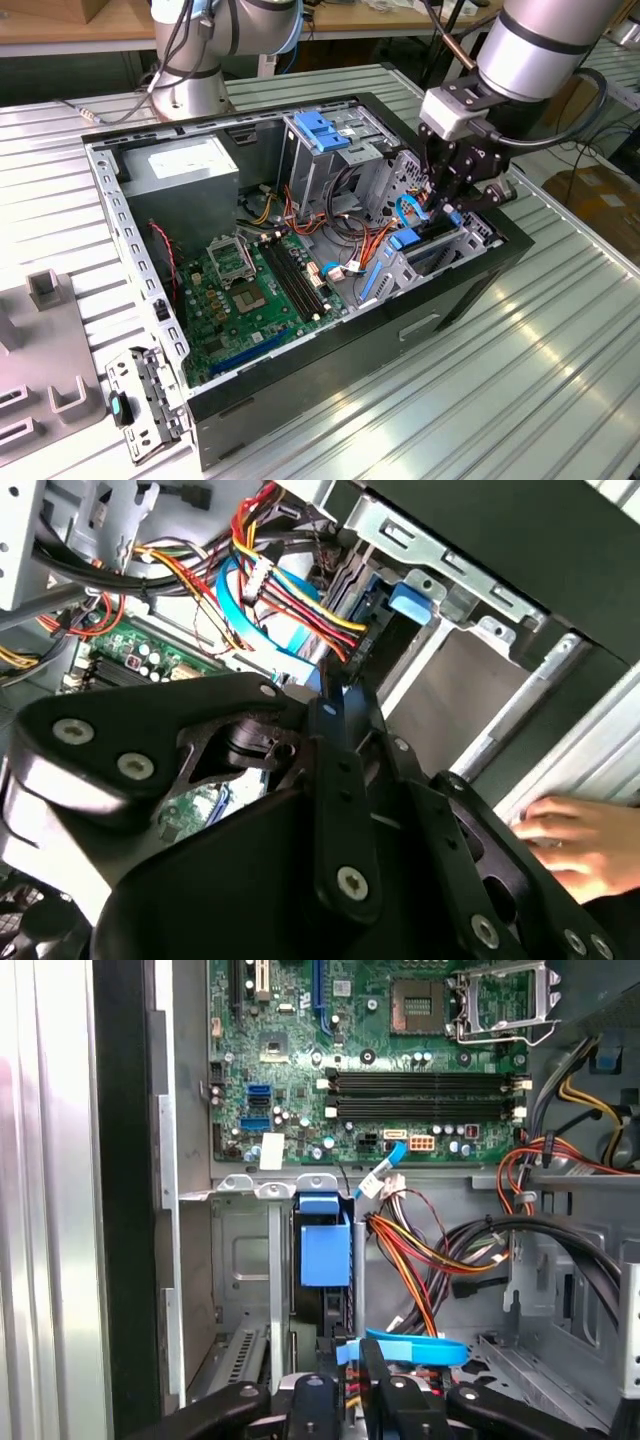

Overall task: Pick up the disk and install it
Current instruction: 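Insert the second disk wire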

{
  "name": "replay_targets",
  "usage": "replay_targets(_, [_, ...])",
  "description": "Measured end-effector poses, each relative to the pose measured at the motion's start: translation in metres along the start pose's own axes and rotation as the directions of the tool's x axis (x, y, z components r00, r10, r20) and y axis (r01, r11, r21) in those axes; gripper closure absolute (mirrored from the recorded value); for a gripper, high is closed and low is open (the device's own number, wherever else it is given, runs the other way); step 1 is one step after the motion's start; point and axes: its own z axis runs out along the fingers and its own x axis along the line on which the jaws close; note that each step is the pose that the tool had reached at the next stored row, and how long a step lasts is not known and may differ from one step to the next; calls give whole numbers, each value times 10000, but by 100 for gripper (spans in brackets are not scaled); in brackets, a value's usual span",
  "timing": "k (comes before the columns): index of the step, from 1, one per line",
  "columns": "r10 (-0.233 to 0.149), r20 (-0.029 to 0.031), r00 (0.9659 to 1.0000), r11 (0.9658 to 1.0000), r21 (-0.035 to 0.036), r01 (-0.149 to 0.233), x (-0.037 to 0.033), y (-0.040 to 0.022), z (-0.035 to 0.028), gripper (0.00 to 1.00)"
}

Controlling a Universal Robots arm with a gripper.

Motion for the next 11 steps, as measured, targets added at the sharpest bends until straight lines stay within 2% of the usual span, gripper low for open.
replay_targets(2, [1,1,10000,10000,1,-1,0,1,0,78])
replay_targets(4, [1,-2,10000,10000,1,-1,0,1,-1,89])
replay_targets(11, [0,-2,10000,10000,3,0,0,0,-1,89])
